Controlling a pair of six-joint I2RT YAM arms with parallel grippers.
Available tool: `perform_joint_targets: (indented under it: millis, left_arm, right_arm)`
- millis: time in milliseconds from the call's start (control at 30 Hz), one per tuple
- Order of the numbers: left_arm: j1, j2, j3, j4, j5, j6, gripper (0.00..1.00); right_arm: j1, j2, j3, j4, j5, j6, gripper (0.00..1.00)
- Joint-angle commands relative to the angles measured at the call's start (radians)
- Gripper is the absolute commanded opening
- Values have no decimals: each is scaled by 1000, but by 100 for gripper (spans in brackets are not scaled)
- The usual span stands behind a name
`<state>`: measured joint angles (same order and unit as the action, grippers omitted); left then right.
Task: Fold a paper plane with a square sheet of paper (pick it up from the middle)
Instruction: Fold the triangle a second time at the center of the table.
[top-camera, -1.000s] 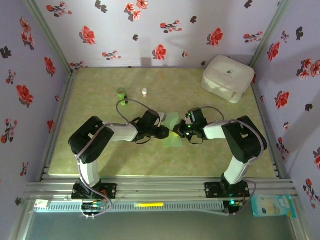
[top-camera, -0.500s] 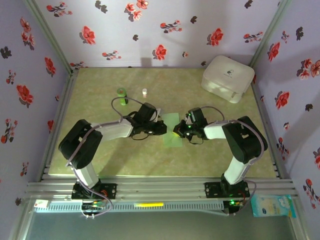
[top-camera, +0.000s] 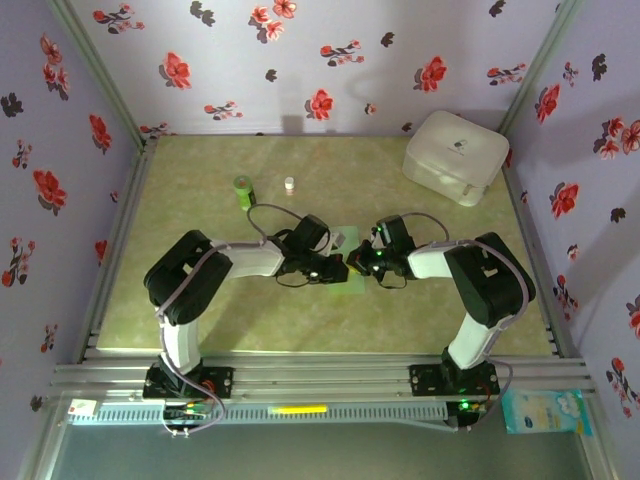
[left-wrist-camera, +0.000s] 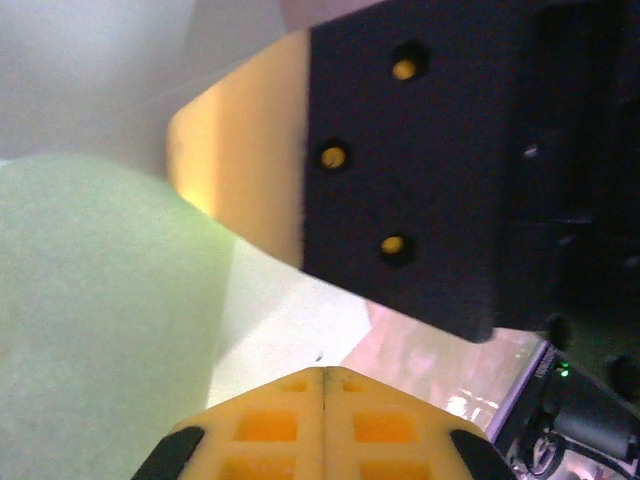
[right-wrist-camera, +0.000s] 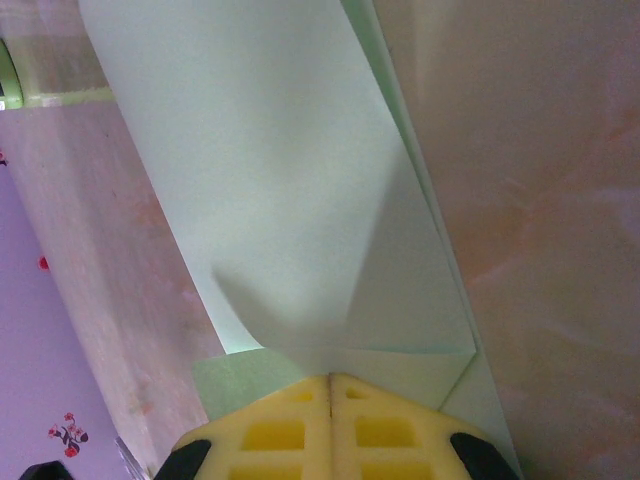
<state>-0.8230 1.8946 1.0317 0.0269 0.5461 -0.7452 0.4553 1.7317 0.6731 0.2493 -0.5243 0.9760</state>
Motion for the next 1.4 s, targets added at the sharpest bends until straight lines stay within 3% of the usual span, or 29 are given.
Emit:
perform_joint_targets:
  millis: [0,833,1100,1233,1367]
  left_arm:
    - [-1,37,42,-51,-4,59,4]
    - [-1,-75,-227,-8,-25,23,10]
    - [1,-171,-305,88,-11,-66,10]
    - [15,-241,-276,145,-3,-84,9]
    - [41,-198,-215,187,8,-93,7]
  right_arm:
    - [-10,19,-17,-87,49,-11,0]
    - [-10,14,-7,-196,94,-79,0]
    - [-10,9,-14,-188,87,-80,0]
    - [-10,5,-19,-184,90,-74,0]
    - [-10,10,-19,-164,84,-61,0]
